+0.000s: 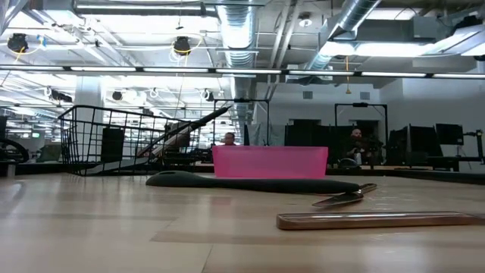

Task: Pick & Place Kitchen Items
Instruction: Put the big spatula into the wire basket

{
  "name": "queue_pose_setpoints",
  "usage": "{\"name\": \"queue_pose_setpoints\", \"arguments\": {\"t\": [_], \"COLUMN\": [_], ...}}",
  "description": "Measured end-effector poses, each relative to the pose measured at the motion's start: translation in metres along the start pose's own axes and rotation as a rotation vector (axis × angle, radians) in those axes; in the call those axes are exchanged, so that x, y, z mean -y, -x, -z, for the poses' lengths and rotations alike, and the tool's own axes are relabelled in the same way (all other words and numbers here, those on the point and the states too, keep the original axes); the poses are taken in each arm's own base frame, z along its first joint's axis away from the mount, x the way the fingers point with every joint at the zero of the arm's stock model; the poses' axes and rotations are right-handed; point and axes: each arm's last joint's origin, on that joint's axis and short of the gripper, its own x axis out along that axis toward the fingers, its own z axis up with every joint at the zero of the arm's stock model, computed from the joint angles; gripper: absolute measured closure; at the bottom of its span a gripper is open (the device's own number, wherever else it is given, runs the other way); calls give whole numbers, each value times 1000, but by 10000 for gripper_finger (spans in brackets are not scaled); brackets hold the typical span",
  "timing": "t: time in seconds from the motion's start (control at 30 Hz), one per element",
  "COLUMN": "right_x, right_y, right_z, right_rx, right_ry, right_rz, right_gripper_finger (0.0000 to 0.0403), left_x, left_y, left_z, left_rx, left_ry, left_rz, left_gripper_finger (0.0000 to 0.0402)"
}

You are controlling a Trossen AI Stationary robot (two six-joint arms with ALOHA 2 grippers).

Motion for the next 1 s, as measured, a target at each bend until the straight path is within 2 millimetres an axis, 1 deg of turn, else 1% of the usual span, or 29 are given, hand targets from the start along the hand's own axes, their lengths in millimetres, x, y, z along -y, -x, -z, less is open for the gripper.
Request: {"name": "queue_pose_setpoints", "arguments": {"t": [0.07,0.13,0.3,0.47,0.53,0.67,0.8,0.9,1.0], "right_x": [-9,-18,-34,-33,-33,-30,-27,-24,-19], "right_y": [10,22,48,68,75,82,84,85,83], "right_z": [-2,-5,-14,-21,-23,-27,-30,-31,-33], "right_rx": [30,73,197,257,278,325,356,368,367], "right_ry": [73,149,243,201,190,197,215,236,240], "right_rz": [-44,-125,-320,-389,-450,-554,-554,-547,-521], "right_gripper_finger": [333,333,332,332,332,332,332,332,332], "left_x": [1,0,-7,-10,-10,-8,-9,-19,-40], "left_y": [1,3,9,14,16,18,21,25,30], "left_z": [9,19,42,66,75,96,115,122,121], "left_rx": [7,17,40,53,53,44,38,48,86], "left_ry": [-1,13,97,158,157,143,128,151,207], "left_rz": [32,66,162,263,283,318,326,315,286], "left_gripper_finger": [198,198,198,198,198,198,198,198,203]}}
